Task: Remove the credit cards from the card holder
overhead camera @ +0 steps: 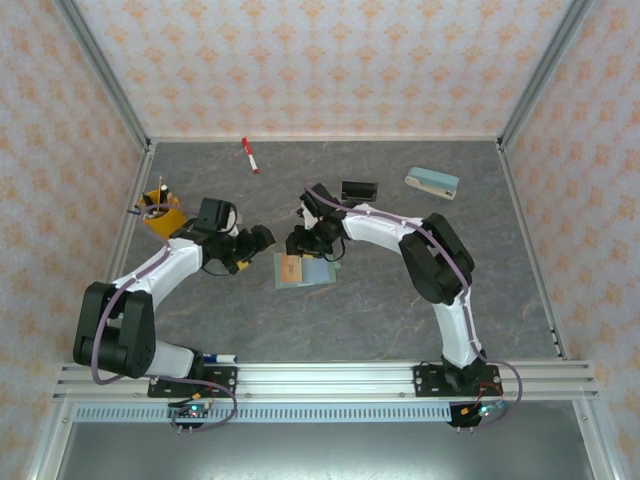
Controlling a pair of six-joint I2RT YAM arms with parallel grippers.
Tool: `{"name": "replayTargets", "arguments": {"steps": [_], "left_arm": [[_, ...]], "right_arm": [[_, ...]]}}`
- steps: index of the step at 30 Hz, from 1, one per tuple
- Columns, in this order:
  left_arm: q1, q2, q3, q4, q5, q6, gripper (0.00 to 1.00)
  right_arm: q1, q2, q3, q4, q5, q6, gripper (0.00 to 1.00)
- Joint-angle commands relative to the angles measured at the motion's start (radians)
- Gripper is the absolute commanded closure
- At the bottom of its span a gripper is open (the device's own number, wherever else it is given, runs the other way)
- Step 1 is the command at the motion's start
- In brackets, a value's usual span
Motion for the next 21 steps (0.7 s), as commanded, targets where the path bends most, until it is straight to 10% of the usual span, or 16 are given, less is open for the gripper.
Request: {"name": "replayTargets", "arguments": {"steps": [1,10,21], "left_arm": [[-0.036,0.051,-0.007,0.088,0.037,-0.047,0.22],[-0.093,0.17,0.016,0.163,0.043,-0.088,0.58],[-0.101,0.228,0.011,0.181,0.006,-0.102,0.78]], "right_arm": [[-0.016,0.004,-0.02,0.066,-0.029,0.042,0.61],[-0.035,0.004,-0.068,0.068,0.019,0.052,0.64],[-0.044,0.035,-0.075,0.098,-0.049,0.064,0.71]]}}
